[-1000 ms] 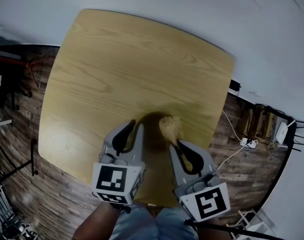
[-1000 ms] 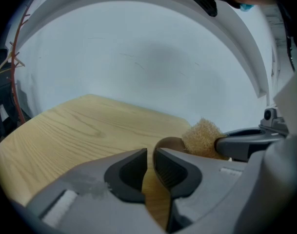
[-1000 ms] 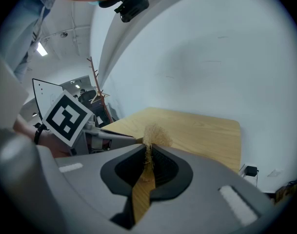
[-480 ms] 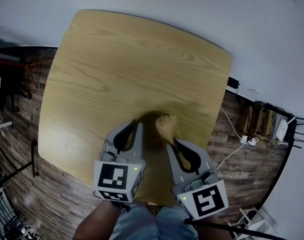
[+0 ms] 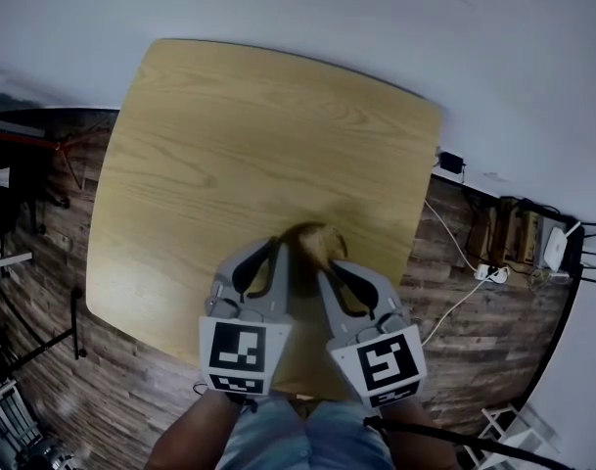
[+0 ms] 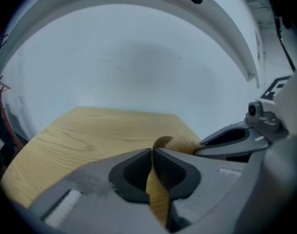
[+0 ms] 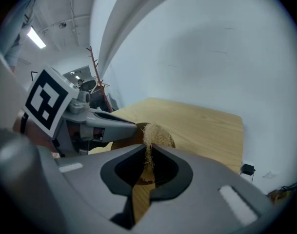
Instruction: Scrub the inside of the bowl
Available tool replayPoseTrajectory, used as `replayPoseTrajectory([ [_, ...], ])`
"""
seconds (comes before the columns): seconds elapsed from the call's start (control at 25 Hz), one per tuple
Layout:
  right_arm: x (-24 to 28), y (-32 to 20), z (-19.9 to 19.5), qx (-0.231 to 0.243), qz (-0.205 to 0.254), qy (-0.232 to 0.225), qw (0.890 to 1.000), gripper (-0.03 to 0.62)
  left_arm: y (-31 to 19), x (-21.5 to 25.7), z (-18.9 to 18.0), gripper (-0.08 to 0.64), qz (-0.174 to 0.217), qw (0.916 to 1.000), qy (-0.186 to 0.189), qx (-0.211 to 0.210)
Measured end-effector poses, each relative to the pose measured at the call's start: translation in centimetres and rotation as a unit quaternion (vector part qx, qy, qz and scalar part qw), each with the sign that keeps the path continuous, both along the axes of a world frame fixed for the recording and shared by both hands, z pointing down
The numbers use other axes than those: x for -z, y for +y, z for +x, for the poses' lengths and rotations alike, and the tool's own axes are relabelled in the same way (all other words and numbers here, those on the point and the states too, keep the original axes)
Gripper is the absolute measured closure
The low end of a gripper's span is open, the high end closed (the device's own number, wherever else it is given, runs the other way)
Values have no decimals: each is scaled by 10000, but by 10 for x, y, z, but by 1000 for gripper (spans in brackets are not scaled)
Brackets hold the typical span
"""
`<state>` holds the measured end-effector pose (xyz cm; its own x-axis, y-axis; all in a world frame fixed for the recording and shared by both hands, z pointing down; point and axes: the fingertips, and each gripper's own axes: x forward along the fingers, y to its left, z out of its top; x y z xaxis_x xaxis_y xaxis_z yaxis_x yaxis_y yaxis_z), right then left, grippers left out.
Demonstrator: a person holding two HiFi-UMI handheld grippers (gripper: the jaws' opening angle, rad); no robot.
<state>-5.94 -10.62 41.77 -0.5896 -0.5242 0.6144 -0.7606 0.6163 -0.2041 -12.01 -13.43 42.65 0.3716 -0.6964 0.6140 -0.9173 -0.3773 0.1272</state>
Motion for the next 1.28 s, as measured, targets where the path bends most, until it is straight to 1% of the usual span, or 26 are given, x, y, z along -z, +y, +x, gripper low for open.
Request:
replayPoseTrajectory([
  [0.2, -12, -6, -5, 157, -94, 112, 9998, 565, -4, 6, 7, 522, 123, 9996, -85, -227],
  [0.4, -24, -4, -14, 429, -278, 67, 9987, 566, -5, 7, 21, 523, 119, 9993, 27, -342],
  [0.52, -25, 2, -22, 641, -339, -45, 9974, 566, -4, 9, 24, 522, 61, 9995, 103, -290],
  [0.76, -19, 17, -36, 1139, -539, -294, 9916, 566, -5, 9, 20, 522, 146, 9987, -20, -490],
  [0.88, -15, 23, -35, 1406, -586, -326, 9878, 566, -6, 9, 19, 523, 242, 9974, -115, -666],
  [0.96, -12, 27, -31, 1560, -590, -325, 9855, 566, -6, 9, 19, 523, 265, 9973, -112, -674],
  [1.04, -7, 32, -26, 1617, -596, -315, 9845, 566, -4, 9, 20, 523, 266, 9974, -108, -655],
  [1.28, 3, 48, -9, 1527, -594, -229, 9862, 566, 3, 12, 30, 523, 323, 9963, -208, -772],
])
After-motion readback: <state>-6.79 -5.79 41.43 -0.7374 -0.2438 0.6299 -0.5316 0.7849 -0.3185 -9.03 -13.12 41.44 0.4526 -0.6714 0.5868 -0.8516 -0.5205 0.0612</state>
